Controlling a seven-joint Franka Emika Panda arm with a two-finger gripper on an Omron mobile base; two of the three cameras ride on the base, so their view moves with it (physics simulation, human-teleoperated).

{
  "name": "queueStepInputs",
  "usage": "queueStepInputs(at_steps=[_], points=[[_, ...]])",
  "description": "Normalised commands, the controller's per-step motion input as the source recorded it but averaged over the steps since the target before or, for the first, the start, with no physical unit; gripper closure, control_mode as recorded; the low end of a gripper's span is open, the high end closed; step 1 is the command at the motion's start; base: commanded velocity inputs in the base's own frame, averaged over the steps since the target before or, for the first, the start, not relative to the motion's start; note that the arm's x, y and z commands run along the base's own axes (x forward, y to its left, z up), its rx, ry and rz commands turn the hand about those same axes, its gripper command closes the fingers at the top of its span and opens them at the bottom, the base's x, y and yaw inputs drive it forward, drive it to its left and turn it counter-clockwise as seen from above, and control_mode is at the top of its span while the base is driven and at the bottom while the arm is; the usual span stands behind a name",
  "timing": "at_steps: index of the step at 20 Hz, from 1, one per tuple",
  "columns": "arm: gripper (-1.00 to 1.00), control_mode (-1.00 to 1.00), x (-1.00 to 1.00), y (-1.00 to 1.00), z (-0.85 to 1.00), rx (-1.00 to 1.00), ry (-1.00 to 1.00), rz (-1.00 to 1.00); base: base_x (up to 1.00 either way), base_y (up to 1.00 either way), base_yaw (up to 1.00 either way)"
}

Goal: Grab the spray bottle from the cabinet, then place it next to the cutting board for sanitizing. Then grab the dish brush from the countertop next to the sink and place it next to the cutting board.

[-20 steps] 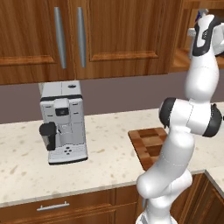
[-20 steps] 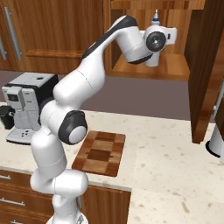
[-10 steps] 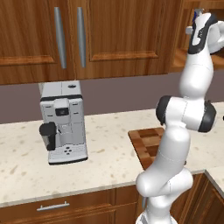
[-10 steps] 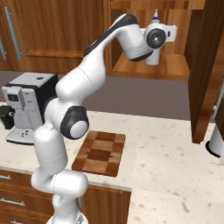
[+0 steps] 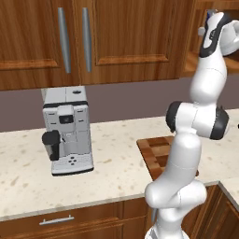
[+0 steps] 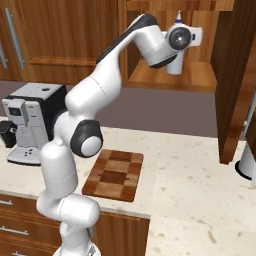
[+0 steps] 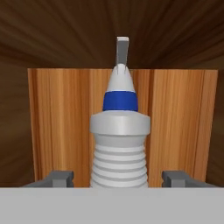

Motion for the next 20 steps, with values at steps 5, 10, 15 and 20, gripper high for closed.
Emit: queueStepInputs(at_steps=[5,10,15,20], points=[[1.00,-1.00,-0.04,0.00,-0.01,0.22,0.11,-0.02,0.00,0.00,0.00],[1.00,-1.00,-0.15,0.00,-0.02,0.21,0.02,-0.04,0.00,0.00,0.00],[1.00,-1.00,-0.33,0.00,-0.01,0.25,0.01,-0.10,0.00,0.00,0.00],[1.00,-1.00,-0.72,-0.02,-0.02,0.22,0.00,-0.13,0.00,0.00,0.00]])
